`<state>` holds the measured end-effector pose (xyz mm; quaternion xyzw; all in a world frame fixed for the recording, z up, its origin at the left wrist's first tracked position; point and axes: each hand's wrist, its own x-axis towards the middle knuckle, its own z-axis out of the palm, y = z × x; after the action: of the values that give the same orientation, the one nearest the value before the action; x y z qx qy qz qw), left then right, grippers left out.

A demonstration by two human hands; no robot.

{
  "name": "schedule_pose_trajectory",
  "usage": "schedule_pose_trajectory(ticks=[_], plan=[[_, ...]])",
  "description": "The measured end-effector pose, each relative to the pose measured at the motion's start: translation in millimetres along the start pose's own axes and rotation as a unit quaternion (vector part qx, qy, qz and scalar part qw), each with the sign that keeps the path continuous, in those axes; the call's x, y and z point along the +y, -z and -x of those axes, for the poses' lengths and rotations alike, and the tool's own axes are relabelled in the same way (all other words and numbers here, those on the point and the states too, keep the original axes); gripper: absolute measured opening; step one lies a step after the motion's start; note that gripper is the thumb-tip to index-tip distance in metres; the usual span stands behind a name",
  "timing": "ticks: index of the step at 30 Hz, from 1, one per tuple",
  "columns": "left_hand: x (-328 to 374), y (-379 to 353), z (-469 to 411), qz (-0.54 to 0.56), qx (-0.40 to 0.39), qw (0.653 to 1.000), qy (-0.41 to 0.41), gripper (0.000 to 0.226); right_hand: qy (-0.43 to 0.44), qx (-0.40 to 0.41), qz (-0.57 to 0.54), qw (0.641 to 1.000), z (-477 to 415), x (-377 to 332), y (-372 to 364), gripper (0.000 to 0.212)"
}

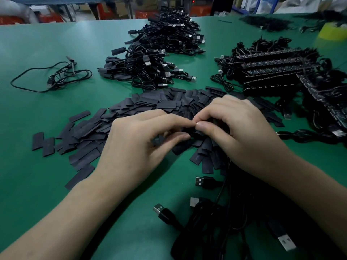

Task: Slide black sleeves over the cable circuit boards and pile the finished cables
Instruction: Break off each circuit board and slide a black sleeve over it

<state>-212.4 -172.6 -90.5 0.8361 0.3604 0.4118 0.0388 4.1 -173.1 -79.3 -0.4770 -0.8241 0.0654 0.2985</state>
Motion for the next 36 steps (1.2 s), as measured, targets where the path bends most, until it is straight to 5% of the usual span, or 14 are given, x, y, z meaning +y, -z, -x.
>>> schedule_pose_trajectory(ticks=[15,20,24,36], plan=[[2,-4,-1,-0.001,-0.119,0.992,0.037,0.014,0.028,-0.077,0.021,0.996,-2,1,-2,0.018],[-2,-1,-3,0.226,-0.072,0.953,0.185,0.016,-0.011,-0.036,-0.060,0.997,-1,6,0,0.009],[-1,3,-5,0.354,-0.089,0.904,0.224,0.029,-0.053,-0.003,-0.123,0.991,-1,8,2,0.010],[0,2,-6,0.378,-0.055,0.888,0.258,0.028,-0.071,-0.002,-0.156,0.985,0,11,4,0.013]])
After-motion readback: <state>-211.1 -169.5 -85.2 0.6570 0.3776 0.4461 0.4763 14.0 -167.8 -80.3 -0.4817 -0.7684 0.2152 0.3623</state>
